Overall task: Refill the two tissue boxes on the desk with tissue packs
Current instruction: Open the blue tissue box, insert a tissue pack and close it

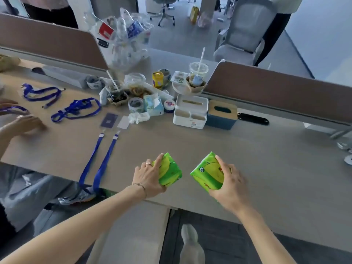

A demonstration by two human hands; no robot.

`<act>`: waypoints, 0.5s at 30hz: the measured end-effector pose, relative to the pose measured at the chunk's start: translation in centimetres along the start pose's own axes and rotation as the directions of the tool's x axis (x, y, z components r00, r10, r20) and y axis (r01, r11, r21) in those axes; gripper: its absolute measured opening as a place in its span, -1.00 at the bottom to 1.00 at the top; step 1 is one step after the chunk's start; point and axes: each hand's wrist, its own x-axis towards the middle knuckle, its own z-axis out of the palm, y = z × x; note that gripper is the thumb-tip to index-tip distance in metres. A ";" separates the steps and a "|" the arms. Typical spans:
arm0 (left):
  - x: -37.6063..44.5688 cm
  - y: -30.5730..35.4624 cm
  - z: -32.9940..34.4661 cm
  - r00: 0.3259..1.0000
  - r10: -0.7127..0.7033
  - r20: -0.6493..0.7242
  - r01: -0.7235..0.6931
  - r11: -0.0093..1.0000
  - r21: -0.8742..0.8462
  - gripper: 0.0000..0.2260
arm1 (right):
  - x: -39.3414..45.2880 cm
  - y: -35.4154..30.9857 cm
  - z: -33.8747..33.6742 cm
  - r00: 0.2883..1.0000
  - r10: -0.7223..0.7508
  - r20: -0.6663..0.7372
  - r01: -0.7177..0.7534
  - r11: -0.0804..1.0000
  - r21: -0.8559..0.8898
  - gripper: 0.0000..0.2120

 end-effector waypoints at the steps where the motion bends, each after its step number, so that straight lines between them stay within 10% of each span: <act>1: 1.3 0.5 0.5 1.000 -0.017 0.004 0.017 1.000 0.001 0.11 | 1.3 0.8 0.2 1.000 -0.014 0.007 0.014 1.000 -0.010 0.04; 15: 12.4 1.3 4.7 0.961 -0.268 0.062 0.266 0.963 0.045 0.11 | 19.3 4.8 6.0 0.963 -0.237 0.130 0.247 0.967 -0.062 0.02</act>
